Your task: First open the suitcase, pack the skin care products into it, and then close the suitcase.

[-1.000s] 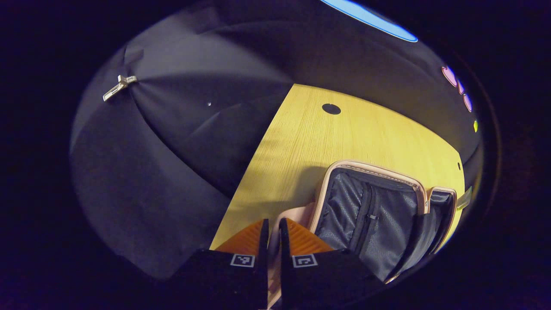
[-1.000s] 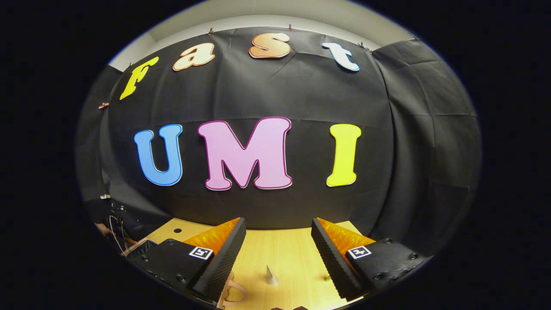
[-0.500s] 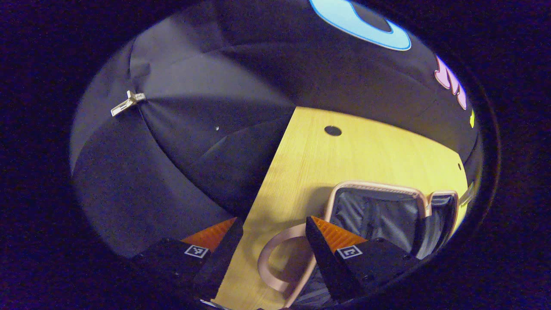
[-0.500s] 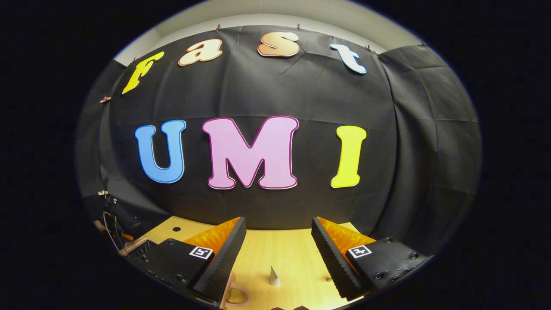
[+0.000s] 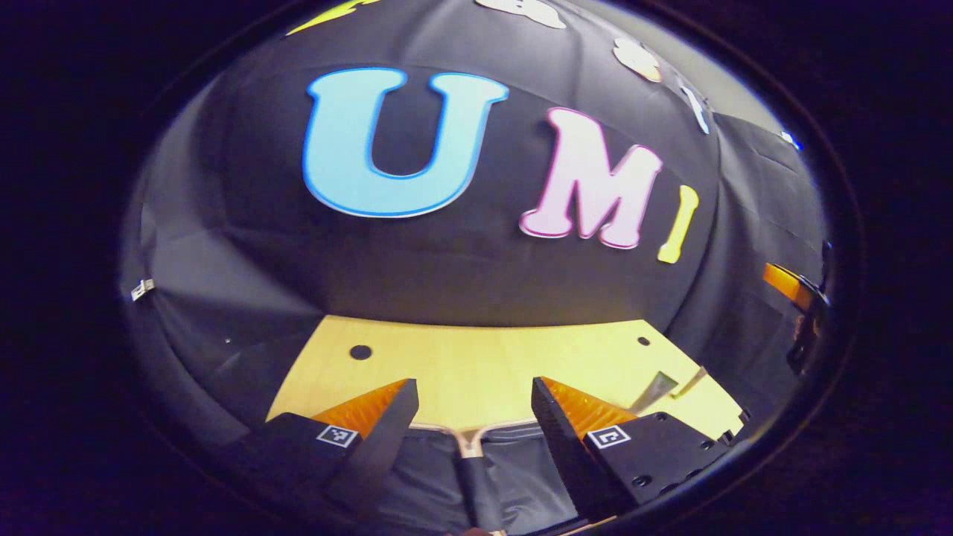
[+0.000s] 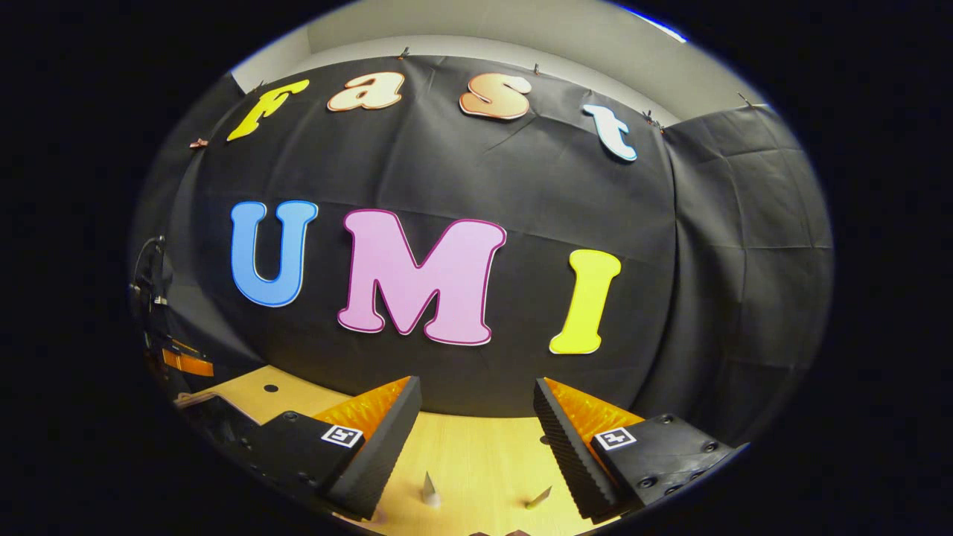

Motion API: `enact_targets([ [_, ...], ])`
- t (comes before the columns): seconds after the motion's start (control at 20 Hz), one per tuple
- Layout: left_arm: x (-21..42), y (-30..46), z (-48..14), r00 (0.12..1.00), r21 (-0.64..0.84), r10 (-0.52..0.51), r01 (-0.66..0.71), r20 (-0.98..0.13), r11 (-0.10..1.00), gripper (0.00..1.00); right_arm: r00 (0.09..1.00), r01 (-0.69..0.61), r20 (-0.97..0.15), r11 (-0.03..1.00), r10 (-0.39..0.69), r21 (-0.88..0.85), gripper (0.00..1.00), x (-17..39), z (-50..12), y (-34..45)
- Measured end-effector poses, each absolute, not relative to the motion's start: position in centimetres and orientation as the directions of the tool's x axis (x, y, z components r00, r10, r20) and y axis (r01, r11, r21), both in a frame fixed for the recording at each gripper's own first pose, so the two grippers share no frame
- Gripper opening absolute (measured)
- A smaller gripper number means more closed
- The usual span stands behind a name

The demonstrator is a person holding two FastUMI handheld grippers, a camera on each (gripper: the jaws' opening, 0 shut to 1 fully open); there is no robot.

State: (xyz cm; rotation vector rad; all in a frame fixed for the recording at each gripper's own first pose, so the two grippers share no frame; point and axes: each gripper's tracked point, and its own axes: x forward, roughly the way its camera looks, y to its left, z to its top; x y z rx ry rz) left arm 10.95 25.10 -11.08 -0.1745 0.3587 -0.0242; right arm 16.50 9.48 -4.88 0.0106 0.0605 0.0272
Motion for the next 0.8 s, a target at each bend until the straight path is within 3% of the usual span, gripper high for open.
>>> enact_targets([
  [0.2,12.7,12.1,-12.3,0.899,-0.180,-0.246,0.192,-0.361,0.965,0.96,0.997,-0.032,-0.068,0.999,0.034,0.026,0.96,16.8,-5.5,7.5],
  [0.5,15.6,-2.5,-21.0,0.728,-0.241,-0.436,0.364,-0.528,0.900,0.97,0.991,-0.083,-0.101,0.995,0.090,0.063,0.96,15.2,-7.4,5.2],
  [0.8,21.0,-8.9,-30.1,0.648,-0.300,-0.376,0.231,-0.662,0.926,0.96,0.985,-0.079,-0.152,0.996,0.084,0.043,0.97,13.8,-10.1,0.8],
])
